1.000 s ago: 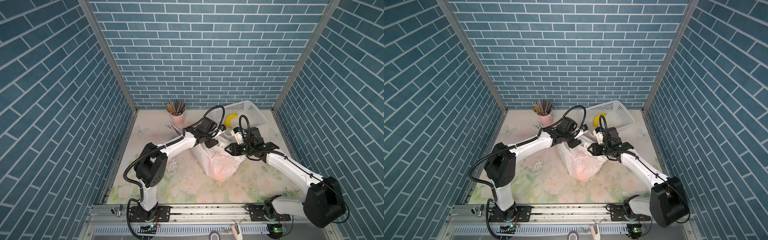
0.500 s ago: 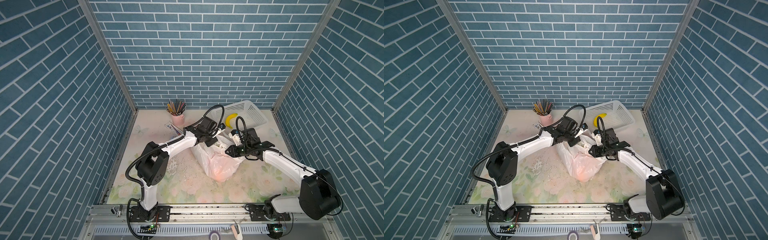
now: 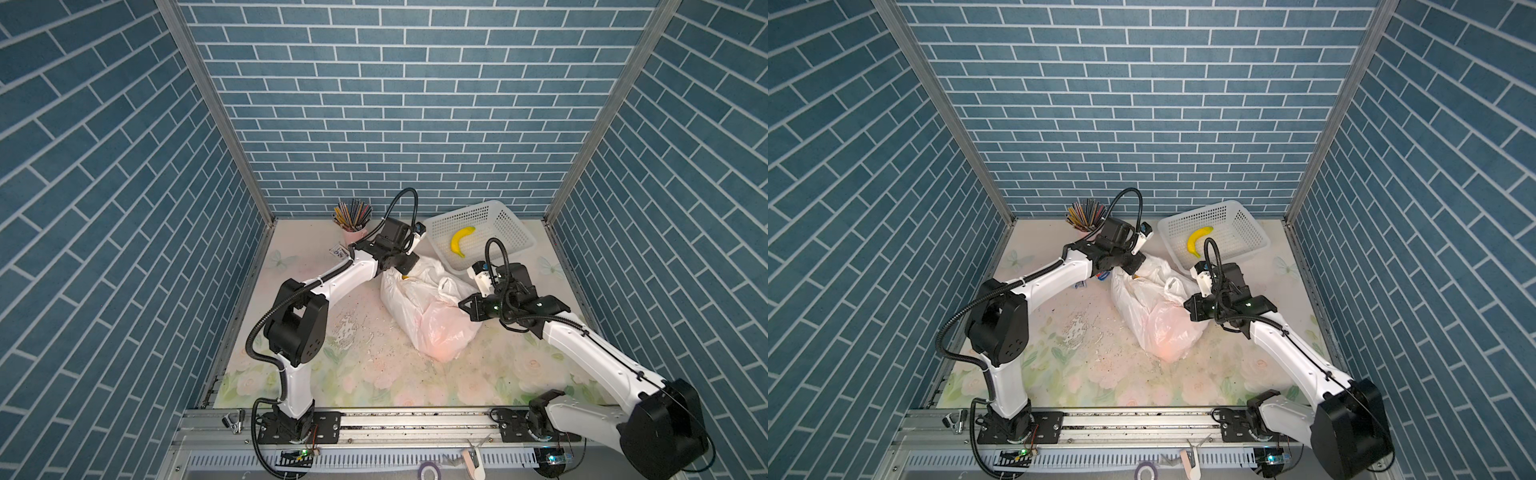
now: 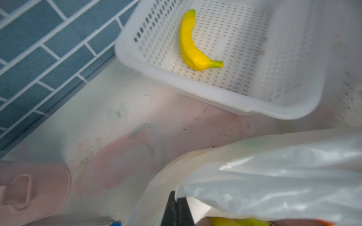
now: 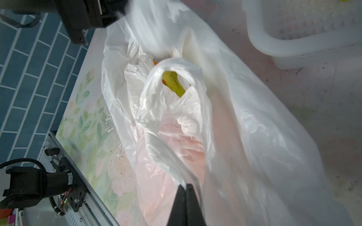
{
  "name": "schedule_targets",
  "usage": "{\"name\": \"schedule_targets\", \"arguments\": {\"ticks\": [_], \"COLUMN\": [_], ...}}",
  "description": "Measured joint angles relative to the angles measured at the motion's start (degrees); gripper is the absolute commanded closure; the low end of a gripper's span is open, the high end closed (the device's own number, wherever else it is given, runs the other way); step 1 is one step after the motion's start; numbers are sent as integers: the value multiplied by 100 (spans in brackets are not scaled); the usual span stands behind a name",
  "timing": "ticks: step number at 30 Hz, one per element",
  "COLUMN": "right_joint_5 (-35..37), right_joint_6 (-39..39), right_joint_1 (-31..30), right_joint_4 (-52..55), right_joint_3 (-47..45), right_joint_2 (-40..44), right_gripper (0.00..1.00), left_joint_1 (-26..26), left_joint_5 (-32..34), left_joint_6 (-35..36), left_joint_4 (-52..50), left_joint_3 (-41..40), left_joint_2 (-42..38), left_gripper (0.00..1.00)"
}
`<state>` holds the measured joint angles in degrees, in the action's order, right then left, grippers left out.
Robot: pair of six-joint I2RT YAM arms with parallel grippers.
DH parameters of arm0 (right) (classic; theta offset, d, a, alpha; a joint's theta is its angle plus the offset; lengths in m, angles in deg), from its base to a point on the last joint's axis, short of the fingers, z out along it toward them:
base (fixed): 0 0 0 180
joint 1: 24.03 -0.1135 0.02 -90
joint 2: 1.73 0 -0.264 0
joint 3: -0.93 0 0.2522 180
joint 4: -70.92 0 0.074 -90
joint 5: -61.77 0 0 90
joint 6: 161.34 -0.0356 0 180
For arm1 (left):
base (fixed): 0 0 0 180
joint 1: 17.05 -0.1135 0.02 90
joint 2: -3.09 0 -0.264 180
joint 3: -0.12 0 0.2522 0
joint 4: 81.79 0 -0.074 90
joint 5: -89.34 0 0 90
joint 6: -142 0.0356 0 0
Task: Untie the knot of the plastic bag and take out the fruit
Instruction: Untie the plastic bag at the center of the table.
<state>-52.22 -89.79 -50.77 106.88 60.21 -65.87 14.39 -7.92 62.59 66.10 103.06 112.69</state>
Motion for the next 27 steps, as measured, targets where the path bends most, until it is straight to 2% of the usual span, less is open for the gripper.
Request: {"name": "schedule_targets", "arguments": {"ticks": [4, 8, 13, 17, 18, 20, 22, 23, 27], "right_joint_5": [-37, -197, -890, -1672, -1814, -2046, -2061, -2013, -1497], "right_joint_6": [-157, -496, -881, -809, -758, -634, -579, -544, -542], "right_joint_1": [-7, -24, -407, -815, -861, -927, -944, -955, -960], "right_joint_4": [168, 553, 944, 964, 964, 970, 946, 916, 879], "right_joint_3": [-175, -330, -411, -411, -411, -411, -411, -404, -15], "right_joint_2": [404, 420, 223, -199, -299, -446, -374, -254, 251], "right_gripper": [100, 100, 100, 100, 97, 83, 74, 70, 59], "left_joint_1": [-225, -380, -693, -831, -833, -826, -817, -815, -756], "left_joint_5": [11, -118, -328, -345, -345, -352, -420, -448, -461], "left_joint_6": [-321, -697, -1296, -1711, -1801, -2031, -2295, -2452, -2992], "left_joint_4": [20, -168, -461, -463, -426, -247, -15, 74, 256], "left_joint_3": [367, 623, 717, 219, 42, -413, -898, -1154, -1919], "left_joint_2": [83, 129, -72, -708, -885, -1266, -1606, -1770, -2361], "left_gripper": [100, 100, 100, 100, 99, 90, 80, 73, 64]}}
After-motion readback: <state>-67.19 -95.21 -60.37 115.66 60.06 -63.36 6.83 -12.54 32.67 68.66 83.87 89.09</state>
